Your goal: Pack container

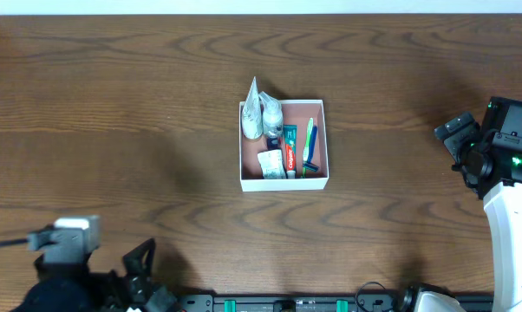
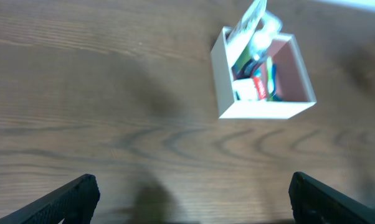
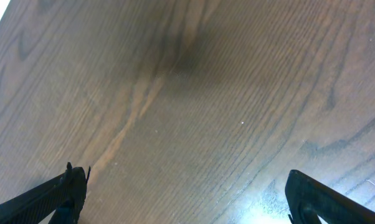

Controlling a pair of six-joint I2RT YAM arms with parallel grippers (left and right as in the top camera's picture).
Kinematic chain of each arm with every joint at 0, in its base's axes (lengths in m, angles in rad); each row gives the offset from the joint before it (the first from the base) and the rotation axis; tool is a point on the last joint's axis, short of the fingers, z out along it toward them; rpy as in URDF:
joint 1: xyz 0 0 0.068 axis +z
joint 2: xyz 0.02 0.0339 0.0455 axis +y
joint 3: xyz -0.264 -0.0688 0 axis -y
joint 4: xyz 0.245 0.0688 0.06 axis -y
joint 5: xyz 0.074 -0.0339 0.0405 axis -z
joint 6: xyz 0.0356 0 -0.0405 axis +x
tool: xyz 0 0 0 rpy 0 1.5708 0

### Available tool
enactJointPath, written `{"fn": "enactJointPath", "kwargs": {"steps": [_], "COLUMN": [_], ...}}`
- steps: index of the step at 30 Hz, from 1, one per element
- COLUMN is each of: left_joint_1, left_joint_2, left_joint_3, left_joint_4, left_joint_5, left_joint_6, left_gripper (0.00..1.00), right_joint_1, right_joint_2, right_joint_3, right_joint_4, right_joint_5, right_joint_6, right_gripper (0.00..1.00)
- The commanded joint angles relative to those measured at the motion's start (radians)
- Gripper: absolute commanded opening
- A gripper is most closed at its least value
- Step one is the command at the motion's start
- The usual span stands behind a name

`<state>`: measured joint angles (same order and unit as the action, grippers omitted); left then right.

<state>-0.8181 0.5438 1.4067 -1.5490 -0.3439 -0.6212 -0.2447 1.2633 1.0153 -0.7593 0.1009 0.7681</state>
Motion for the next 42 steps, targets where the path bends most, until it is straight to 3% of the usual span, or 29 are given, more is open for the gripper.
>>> {"fn": "enactJointPath", "kwargs": {"steps": [1, 4, 7, 13, 18, 23, 28, 37, 42], "left_joint_1": [0.040, 0.121, 0.220, 0.450, 0.590, 0.646, 0.718, 0.789, 0.815], "left_joint_2": [-0.054, -0.108, -0.166, -0.271, -0.292, -0.294, -0.343, -0.511, -0.541], "left_joint_3": [-0.059, -0.167, -0.313, -0.660, -0.895, -1.065, -1.186, -1.336, -1.392], "left_joint_4": [0.034, 0.129, 0.300, 0.879, 1.213, 1.426, 1.543, 1.611, 1.608], "left_joint_5": [-0.022, -0.063, -0.069, -0.031, 0.076, 0.128, 0.183, 0.229, 0.229], "left_joint_6": [-0.064, -0.048, 0.044, 0.227, 0.229, 0.229, 0.229, 0.349, 0.356], "left_gripper": [0.98, 0.98, 0.98, 0.98, 0.98, 0.98, 0.98, 0.98, 0.98], "right_joint_1": [-0.007, -0.007, -0.007, -0.007, -0.007, -0.007, -0.007, -0.007, -0.007], "right_joint_2": [0.003, 0.003, 0.003, 0.003, 0.003, 0.003, 0.003, 0.003, 0.003], "right_joint_3": [0.010, 0.010, 0.010, 0.010, 0.010, 0.010, 0.010, 0.010, 0.010], "right_joint_4": [0.000, 0.000, 0.000, 0.000, 0.000, 0.000, 0.000, 0.000, 0.000], "right_joint_5": [0.003, 0.003, 0.003, 0.003, 0.003, 0.003, 0.003, 0.003, 0.003], "right_joint_6": [-0.014, -0.014, -0.014, -0.014, -0.014, -0.014, -0.014, -0.014, -0.014], "right_gripper": [0.99, 0.99, 0.99, 0.99, 0.99, 0.99, 0.99, 0.99, 0.99]}}
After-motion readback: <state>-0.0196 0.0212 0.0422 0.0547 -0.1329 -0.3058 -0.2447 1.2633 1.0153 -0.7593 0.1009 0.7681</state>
